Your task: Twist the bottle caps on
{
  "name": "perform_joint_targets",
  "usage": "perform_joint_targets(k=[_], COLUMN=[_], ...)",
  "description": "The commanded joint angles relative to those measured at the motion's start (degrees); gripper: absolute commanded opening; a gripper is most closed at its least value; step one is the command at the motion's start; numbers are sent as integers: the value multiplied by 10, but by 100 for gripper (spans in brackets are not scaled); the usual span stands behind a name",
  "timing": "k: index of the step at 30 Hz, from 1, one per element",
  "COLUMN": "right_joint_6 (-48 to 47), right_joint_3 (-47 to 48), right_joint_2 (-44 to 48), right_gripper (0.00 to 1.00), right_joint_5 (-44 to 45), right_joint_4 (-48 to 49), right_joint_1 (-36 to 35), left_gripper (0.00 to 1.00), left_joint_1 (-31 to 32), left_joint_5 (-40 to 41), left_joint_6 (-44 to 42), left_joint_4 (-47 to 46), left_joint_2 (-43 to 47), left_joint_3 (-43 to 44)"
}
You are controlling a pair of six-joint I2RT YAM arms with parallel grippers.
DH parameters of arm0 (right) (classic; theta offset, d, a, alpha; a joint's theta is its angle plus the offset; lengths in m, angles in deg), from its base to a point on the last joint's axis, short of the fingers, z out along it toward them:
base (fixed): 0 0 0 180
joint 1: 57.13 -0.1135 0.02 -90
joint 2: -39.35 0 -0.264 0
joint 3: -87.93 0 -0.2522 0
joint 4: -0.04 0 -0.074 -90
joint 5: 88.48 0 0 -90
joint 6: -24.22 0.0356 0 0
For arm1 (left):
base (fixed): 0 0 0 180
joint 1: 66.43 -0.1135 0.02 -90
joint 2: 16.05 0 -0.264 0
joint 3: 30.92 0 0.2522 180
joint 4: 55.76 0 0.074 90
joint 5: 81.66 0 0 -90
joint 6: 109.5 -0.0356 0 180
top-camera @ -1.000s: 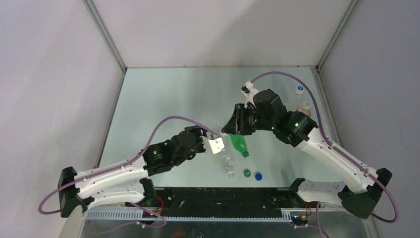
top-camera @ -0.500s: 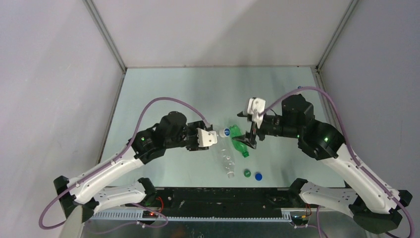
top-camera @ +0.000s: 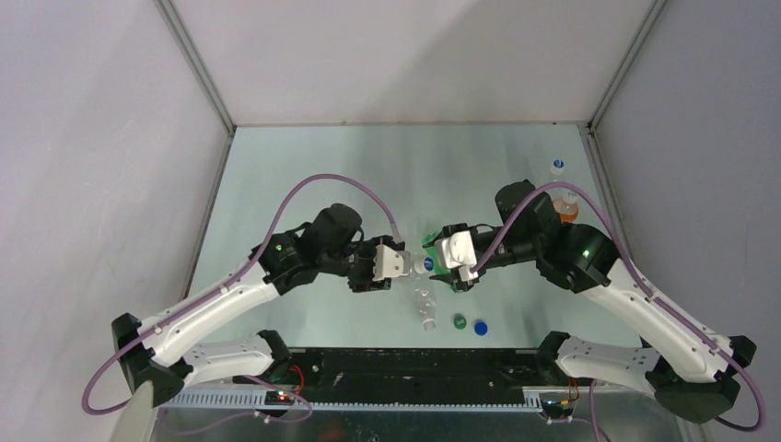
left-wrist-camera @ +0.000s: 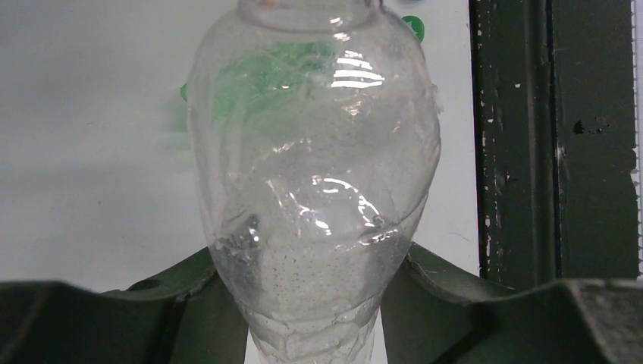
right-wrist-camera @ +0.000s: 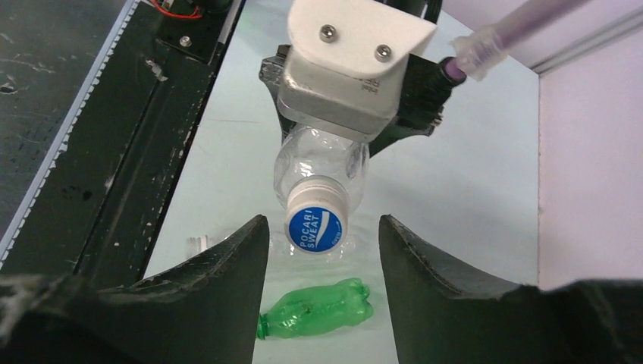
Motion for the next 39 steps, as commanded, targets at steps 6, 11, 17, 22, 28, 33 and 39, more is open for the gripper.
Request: perform_joint_targets(k=[6,11,17,22,28,33,39], right_joint_6=[-22,-3,206,590,878,907,712], right_joint_3=[4,3,3,3,3,3,-27], right_joint_2=[-12,-21,-32,-51,-91,-88,-34], right_gripper=[39,24,0,0,0,0,61], right_joint_5=[-15,18,118,298,311,320,321], right_joint_4=[-8,-9,67,128,80,85,158], right_joint_1=[-8,-7,-5,8,51,57,67], left_gripper=[30,30,30,31,31,31,30], left_joint_1=[-3,-2,11,60,137,145,121], left_joint_5=[-30,-33,42,254,460,508,449], left_joint_6=[-9,-7,14,10,-38,-51,-2], left_joint_4=[3,7,-55,-200,-308,-337,-316], left_joint_2=[-14,-18,2,44,41,18,31], left_joint_3=[45,61,42,-38,-90,-110,-127])
